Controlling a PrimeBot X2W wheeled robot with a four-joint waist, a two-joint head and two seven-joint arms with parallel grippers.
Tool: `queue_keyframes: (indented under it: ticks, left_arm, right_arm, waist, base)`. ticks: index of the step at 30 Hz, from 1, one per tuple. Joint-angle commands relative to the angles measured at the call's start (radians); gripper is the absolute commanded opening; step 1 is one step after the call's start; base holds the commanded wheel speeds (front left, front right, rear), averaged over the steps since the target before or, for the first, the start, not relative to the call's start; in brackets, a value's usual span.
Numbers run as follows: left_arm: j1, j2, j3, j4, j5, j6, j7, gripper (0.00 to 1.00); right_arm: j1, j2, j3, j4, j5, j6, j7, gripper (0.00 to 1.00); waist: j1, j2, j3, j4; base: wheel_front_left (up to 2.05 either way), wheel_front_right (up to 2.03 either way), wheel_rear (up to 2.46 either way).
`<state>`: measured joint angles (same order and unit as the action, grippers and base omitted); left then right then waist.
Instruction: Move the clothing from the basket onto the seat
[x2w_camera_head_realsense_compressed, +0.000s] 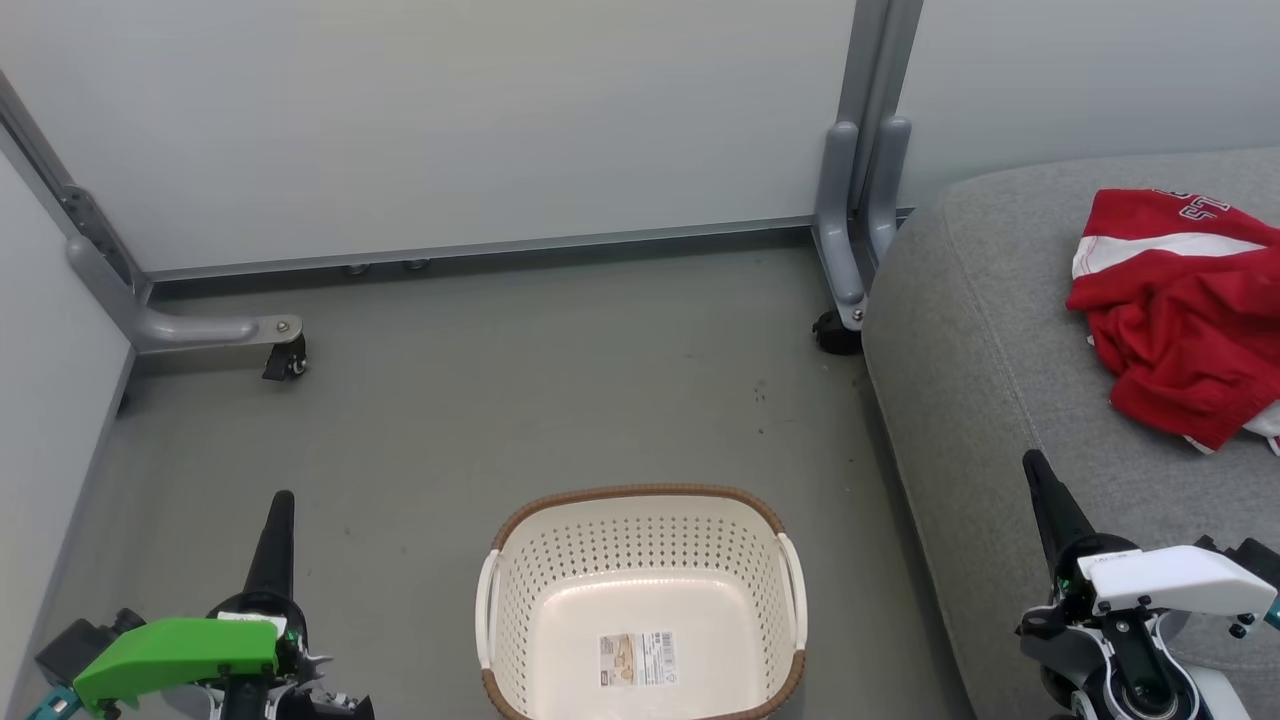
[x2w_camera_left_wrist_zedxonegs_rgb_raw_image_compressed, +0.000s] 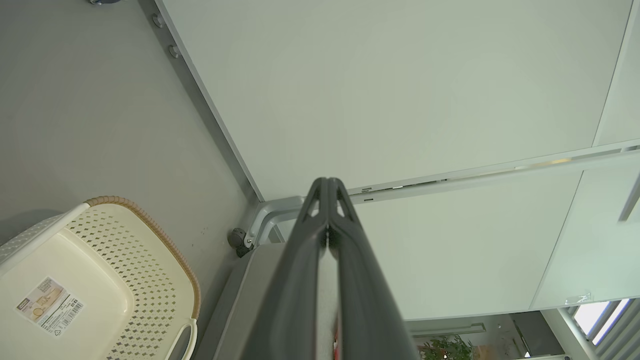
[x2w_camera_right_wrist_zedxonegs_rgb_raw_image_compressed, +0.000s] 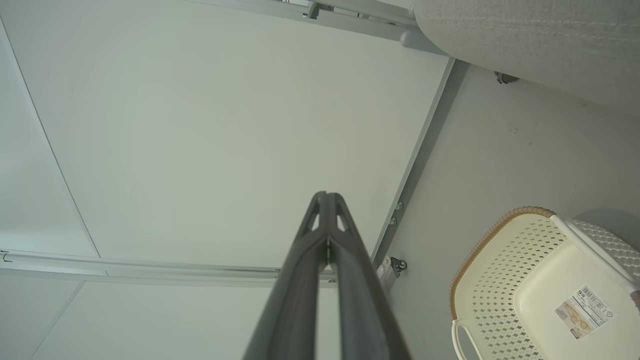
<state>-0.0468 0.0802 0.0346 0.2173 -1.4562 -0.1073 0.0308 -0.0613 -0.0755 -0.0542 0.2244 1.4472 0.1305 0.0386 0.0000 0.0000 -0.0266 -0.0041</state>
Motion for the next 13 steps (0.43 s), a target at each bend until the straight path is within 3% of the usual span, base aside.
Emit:
queue_keyframes:
  ticks: [1, 13]
  left_arm:
    - [-0.024, 0.006, 0.008, 0.000, -0.026, -0.010, 0.005, 0.00]
    - [-0.049, 0.003, 0.026, 0.015, -0.114, -0.019, 0.031, 0.00]
  right_arm:
    - [-0.016, -0.001, -0.006, 0.001, 0.024, 0.001, 0.008, 0.00]
    - [-0.034, 0.002, -0.020, 0.012, 0.115, 0.000, 0.033, 0.00]
  waist:
    - [0.0000, 0.0000, 0.002, 0.000]
    - [0.0000, 0.0000, 0.016, 0.002]
  base:
    - [0.00, 0.00, 0.00]
    - [0.00, 0.00, 0.00]
